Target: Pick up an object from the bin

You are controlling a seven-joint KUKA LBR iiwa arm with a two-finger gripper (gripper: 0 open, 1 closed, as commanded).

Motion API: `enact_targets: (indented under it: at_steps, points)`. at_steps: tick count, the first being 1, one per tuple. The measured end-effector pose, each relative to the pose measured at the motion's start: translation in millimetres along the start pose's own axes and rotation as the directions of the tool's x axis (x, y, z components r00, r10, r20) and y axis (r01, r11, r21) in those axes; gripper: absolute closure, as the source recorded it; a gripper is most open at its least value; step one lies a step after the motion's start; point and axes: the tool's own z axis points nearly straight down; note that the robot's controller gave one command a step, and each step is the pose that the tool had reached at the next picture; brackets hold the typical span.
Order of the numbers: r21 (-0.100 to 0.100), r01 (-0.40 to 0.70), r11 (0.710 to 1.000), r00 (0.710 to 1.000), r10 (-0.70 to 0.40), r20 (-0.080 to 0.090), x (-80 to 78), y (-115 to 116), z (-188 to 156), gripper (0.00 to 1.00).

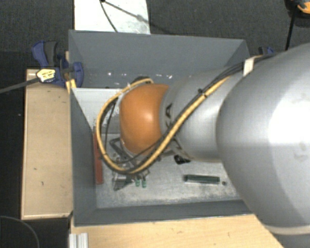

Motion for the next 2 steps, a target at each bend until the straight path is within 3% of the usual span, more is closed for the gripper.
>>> enact_targets:
  at_steps: [1,2]
  points:
    - [-0.006,0.018,1.000,1.000,-0.018,0.013,-3.5,-11.8,-10.1,1.00]
    - [0.000,0.016,1.000,1.000,-0.016,0.000,-4.3,-18.0,-13.3,1.00]
